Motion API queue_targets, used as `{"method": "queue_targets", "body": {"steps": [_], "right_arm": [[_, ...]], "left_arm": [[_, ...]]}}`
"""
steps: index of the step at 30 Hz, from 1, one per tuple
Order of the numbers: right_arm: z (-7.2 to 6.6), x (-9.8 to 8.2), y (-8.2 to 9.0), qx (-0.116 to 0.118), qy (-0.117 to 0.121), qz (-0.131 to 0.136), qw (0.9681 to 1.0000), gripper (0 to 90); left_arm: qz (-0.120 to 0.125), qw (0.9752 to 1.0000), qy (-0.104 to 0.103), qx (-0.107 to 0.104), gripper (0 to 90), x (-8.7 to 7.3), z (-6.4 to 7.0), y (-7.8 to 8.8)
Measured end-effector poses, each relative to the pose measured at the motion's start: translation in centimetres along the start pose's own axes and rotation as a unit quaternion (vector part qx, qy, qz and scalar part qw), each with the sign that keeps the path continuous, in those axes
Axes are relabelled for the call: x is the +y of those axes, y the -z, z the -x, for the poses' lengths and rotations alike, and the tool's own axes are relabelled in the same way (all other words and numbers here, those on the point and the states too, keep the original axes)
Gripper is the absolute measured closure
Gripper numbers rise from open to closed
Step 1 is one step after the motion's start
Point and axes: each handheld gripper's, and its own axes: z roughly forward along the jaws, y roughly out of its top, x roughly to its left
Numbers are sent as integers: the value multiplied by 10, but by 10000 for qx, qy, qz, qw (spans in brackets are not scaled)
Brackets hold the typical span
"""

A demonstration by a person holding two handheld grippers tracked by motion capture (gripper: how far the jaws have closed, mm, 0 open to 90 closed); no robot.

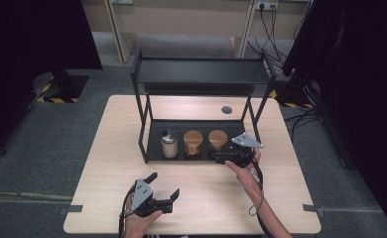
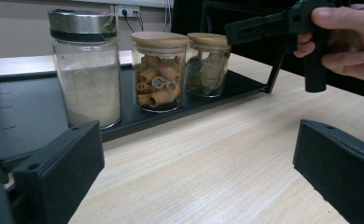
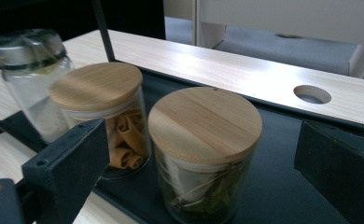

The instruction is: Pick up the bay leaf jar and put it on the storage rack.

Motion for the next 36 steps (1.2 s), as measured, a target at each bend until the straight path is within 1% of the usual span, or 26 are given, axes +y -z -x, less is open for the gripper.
{"method": "queue_targets", "body": {"steps": [2,7,14,18,36], "right_arm": [[1,-2,4,37,-13,41,10000,35],[2,-8,14,150,-143,182,9996,33],[0,-15,23,295,-89,252,9992,31],[-1,-18,27,365,-67,343,9987,31],[-8,-31,46,581,-56,597,9965,27]], "left_arm": [[1,10000,1,1,10,0,0,0],[1,10000,4,5,10,0,0,0],[1,10000,7,3,10,0,0,0],[8,10000,7,2,10,0,0,0],[10,10000,-5,-3,10,0,0,1]]}}
